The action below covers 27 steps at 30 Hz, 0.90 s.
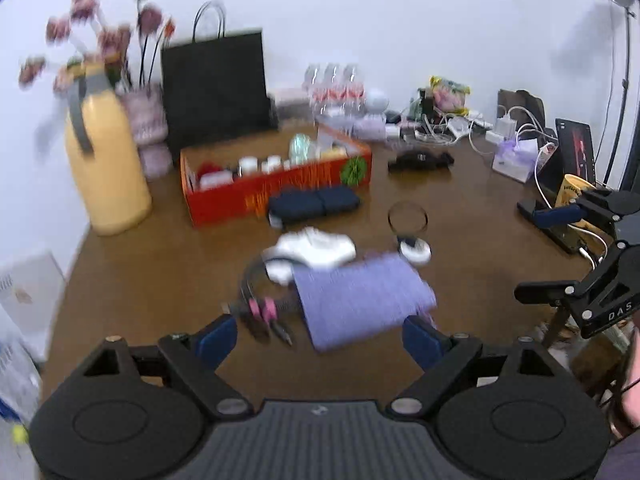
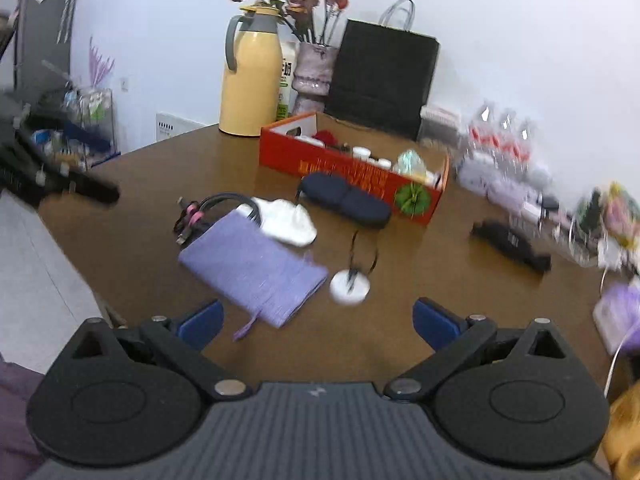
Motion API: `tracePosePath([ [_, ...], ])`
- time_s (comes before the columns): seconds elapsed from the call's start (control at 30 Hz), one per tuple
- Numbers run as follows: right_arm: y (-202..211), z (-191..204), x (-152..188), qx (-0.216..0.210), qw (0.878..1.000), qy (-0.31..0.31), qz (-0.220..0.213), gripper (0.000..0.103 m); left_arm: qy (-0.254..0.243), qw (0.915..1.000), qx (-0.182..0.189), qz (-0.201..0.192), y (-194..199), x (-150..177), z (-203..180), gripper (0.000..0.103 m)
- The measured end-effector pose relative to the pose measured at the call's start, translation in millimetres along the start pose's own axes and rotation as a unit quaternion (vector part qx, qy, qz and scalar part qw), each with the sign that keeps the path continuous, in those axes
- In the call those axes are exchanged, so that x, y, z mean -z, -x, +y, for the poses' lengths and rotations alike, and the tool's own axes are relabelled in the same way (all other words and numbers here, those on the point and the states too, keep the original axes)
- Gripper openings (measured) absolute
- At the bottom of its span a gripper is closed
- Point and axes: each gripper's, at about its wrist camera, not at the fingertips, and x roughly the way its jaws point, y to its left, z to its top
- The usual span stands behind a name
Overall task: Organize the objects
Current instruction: 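Move both tools back toward the cable and charger puck, then grasp a black cable with the left tool while the right grasps the white charger puck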
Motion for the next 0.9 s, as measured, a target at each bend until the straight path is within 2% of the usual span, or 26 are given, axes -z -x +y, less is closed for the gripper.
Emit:
tracePosePath([
  [0.1, -3, -1, 7, -0.011, 0.999, -0.039, -0.006, 0.103, 0.022, 0.9996, -0.014, 0.01, -10, 10, 4, 0.089],
  [0.17, -9, -1, 4, 0.0, 0.999, -0.043, -0.013, 0.101, 0.023, 0.9994, -0.025, 0.009, -19, 9, 8, 0.087],
  [0.23, -16, 1, -1, 0.008, 0.999, -0.038, -0.015, 0.088, 0.013, 0.9994, -0.031, -0.004, -25, 6, 10, 0.088],
  [0.3, -27, 3, -7, 0.008, 0.999, -0.029, -0.01, 0.067, 0.007, 0.9988, -0.046, -0.017, -33, 3, 11, 0.087],
  [0.33, -33, 4, -9, 0.012, 1.0, -0.027, -0.008, 0.065, 0.008, 0.9987, -0.047, -0.017, -37, 1, 12, 0.087],
  [0.4, -43, 2, -12, 0.027, 0.999, -0.025, -0.006, 0.063, 0.017, 0.9993, -0.03, -0.015, -47, -4, 16, 0.086],
  [0.53, -71, -12, -13, 0.043, 0.998, -0.048, 0.01, 0.058, 0.027, 0.9996, -0.012, -0.001, -74, -15, 19, 0.078],
  [0.6, -85, -20, -12, 0.047, 0.997, -0.062, 0.019, 0.042, 0.041, 0.9991, 0.011, 0.002, -87, -25, 17, 0.072],
  [0.67, -98, -29, -9, 0.049, 0.996, -0.074, 0.026, 0.038, 0.048, 0.9976, 0.05, -0.005, -100, -35, 12, 0.069],
  [0.77, -117, -38, -3, 0.036, 0.994, -0.09, 0.04, 0.038, 0.044, 0.9945, 0.093, -0.017, -130, -55, -3, 0.069],
  [0.9, -136, -38, 4, 0.026, 0.994, -0.091, 0.053, 0.04, 0.022, 0.9918, 0.121, -0.037, -168, -78, -23, 0.073],
])
